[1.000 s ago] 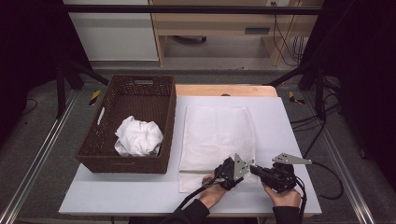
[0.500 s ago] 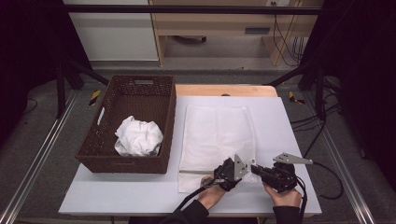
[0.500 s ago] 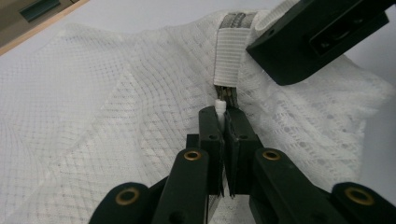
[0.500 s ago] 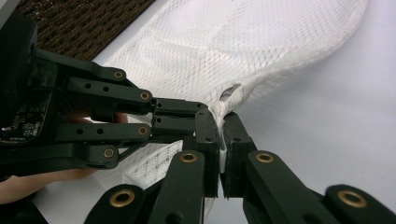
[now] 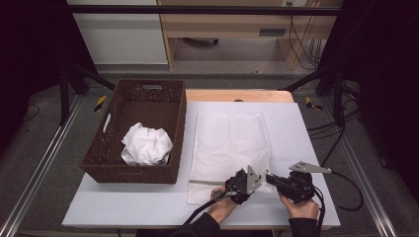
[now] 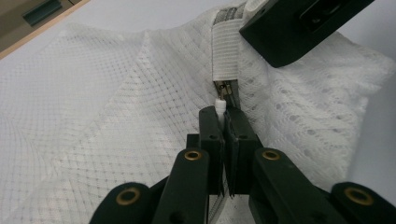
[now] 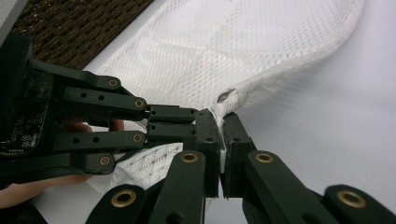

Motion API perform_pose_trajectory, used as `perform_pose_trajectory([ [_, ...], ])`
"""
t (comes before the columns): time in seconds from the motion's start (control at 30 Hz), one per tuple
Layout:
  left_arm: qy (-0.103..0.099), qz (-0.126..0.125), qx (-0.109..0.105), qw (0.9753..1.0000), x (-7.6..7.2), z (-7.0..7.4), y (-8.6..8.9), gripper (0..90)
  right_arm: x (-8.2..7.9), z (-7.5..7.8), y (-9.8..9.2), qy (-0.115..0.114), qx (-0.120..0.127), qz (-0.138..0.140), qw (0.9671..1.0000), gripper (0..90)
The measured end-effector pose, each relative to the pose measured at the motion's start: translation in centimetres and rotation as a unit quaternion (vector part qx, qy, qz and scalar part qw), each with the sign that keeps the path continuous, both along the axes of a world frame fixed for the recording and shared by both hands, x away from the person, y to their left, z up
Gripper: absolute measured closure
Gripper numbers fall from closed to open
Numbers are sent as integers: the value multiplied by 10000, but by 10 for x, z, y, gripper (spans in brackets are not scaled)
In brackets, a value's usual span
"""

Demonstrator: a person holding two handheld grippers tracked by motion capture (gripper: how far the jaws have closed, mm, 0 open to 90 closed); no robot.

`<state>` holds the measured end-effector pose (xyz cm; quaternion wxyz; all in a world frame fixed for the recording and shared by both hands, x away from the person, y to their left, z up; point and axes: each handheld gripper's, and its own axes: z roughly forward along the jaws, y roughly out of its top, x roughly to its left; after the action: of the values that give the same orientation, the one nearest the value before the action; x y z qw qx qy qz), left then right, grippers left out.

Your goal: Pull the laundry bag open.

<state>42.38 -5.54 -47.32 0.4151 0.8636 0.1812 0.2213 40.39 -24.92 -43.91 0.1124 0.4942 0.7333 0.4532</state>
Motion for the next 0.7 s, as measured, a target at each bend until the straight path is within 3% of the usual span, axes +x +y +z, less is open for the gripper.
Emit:
perform_pose_trajectory([
  [0.27,104,-13,23,9999,0,1,2,859,1,-1,0,15,16,-40,10000,883],
  [0.7,37,-59,112,9999,-2,0,3,860,2,-2,0,78,10,-130,9999,884],
])
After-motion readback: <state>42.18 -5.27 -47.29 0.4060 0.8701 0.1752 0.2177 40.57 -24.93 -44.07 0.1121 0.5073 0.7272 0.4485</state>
